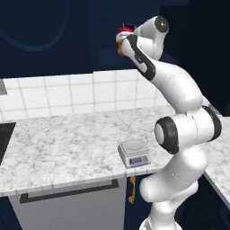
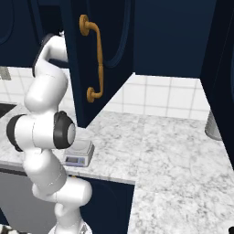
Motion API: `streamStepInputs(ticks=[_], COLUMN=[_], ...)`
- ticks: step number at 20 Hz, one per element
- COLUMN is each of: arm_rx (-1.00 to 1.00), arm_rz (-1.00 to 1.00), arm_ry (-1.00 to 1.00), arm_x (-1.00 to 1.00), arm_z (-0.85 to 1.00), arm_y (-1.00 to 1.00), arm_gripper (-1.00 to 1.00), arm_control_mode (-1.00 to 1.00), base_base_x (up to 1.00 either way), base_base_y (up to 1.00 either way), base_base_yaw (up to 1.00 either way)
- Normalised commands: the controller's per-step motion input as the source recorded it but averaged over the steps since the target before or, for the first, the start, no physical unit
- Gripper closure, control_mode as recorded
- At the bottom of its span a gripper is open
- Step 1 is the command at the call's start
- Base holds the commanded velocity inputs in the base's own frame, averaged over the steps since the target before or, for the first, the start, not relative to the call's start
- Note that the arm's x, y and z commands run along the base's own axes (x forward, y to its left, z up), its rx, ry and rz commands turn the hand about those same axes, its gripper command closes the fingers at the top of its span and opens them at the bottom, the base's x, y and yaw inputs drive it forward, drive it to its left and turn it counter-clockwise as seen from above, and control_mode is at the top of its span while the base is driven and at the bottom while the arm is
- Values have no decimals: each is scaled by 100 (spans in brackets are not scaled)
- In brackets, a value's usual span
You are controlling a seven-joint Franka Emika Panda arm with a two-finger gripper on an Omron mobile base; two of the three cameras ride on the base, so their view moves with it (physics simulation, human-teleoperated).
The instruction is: Pick the boxed food and place it on the digital scale for weighing, and close the cabinet.
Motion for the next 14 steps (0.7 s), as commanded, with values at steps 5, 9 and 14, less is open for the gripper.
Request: streamStepInputs(ticks=[5,9,14], arm_rx=[4,0,0], arm_rz=[0,0,0], arm_ry=[-9,-4,0], arm_x=[-100,-100,-100], arm_z=[-19,-36,-50], arm_y=[18,22,5], arm_gripper=[100,100,100], arm_control_mode=[-100,-100,-100], base_base_x=[0,0,0], base_base_y=[0,0,0], base_base_yaw=[0,0,0])
